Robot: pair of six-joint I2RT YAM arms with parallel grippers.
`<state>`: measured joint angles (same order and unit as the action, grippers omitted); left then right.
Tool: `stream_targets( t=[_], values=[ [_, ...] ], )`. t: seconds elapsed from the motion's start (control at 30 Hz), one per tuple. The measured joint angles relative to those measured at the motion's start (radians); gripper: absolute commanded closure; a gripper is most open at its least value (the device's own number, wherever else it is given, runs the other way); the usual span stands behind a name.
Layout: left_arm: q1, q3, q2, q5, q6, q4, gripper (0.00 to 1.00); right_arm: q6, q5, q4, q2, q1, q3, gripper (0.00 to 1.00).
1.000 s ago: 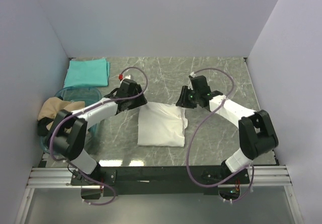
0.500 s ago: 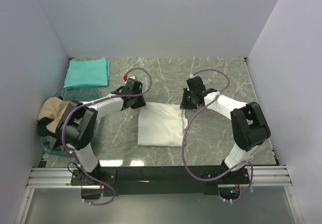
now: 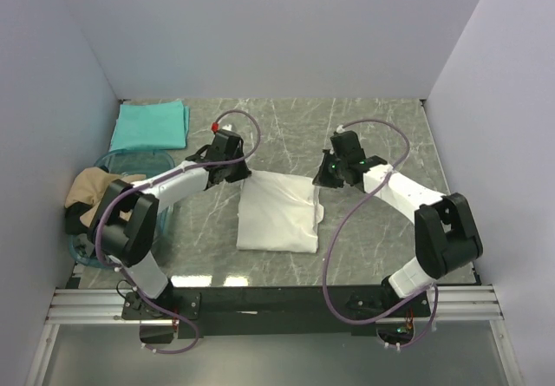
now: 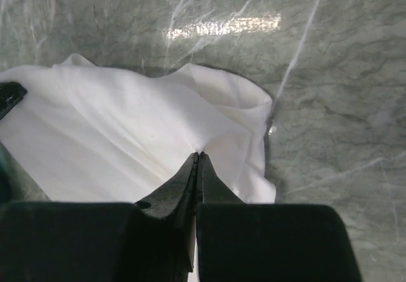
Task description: Fold and stack the t-shirts
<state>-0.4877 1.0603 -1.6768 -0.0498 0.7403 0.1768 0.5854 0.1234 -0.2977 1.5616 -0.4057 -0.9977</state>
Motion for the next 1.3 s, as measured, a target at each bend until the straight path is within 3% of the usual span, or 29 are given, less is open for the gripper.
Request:
stream_targets(
  t=[0.2, 0.5, 0.67, 0.8, 0.83, 0.87, 1.13, 1.3],
  values=[
    [0.000, 0.009, -0.012, 0.005, -0.004, -0.008, 0.99, 0.005, 0.031, 0.022, -0.011, 0.073, 0.040, 1.00],
    [-0.001, 0.143, -0.240, 0.007, -0.024, 0.004, 0.80, 0.002, 0.064, 0.076, 0.153, 0.131, 0.050, 1.00],
    [-0.001, 0.176, -0.258, 0.005, -0.042, 0.013, 0.58, -0.005, 0.088, 0.095, 0.211, 0.135, 0.009, 0.74],
    [0.000, 0.176, -0.244, 0.004, -0.058, 0.024, 0.26, -0.016, 0.080, 0.086, 0.208, 0.135, 0.000, 0.61],
    [0.000, 0.172, -0.229, 0.005, -0.064, 0.030, 0.09, -0.021, 0.076, 0.081, 0.198, 0.135, 0.000, 0.56],
    [-0.001, 0.165, -0.212, 0.005, -0.072, 0.032, 0.02, -0.024, 0.074, 0.072, 0.188, 0.135, 0.000, 0.55],
    [0.000, 0.021, 0.014, 0.038, -0.075, 0.006, 0.00, -0.034, 0.031, 0.048, -0.125, 0.135, 0.049, 0.43],
    [-0.003, -0.068, 0.022, 0.074, -0.073, -0.011, 0.01, -0.034, 0.011, 0.045, -0.308, 0.135, 0.146, 0.39]
  ],
)
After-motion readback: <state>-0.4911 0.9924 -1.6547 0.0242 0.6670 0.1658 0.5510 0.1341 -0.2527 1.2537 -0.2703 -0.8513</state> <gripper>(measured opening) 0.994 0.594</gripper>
